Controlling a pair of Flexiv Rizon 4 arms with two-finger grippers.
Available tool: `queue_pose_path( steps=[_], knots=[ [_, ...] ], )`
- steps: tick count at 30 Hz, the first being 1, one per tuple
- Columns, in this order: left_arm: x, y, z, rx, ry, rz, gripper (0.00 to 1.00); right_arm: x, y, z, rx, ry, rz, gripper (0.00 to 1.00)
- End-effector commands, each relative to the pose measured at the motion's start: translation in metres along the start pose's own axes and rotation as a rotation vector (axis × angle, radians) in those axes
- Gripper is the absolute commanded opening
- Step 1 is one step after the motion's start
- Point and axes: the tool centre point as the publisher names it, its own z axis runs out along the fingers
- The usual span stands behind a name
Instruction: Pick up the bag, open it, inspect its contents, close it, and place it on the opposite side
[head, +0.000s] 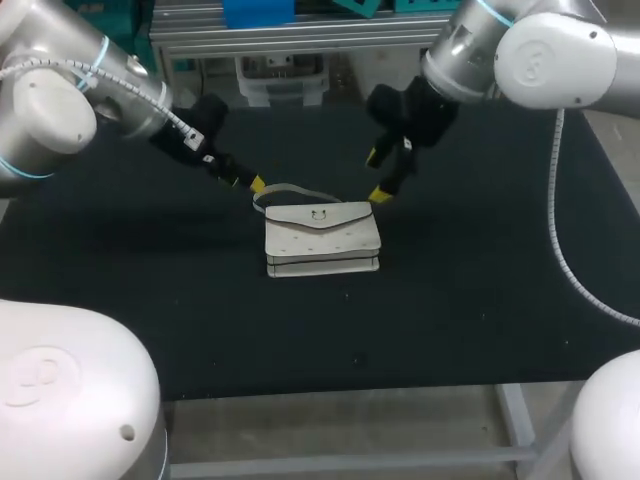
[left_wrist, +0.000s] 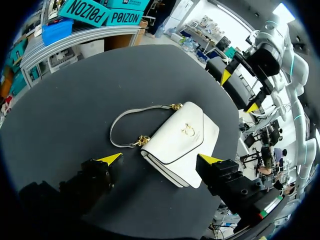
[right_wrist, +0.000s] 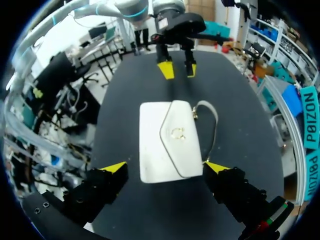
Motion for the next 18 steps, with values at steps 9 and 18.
queue_pose_path(
  steps=[9, 18],
  knots=[
    [0.003, -0.005, 0.005, -0.019, -0.005, -0.125, 1.0, -0.009, 0.015, 0.001, -0.027, 0.212, 0.116, 1.0],
    [0.007, 0.002, 0.014, 0.046, -0.128, -0.672, 1.0, 0.001, 0.009, 0.0, 0.001, 0.396, 0.632, 1.0]
  ],
)
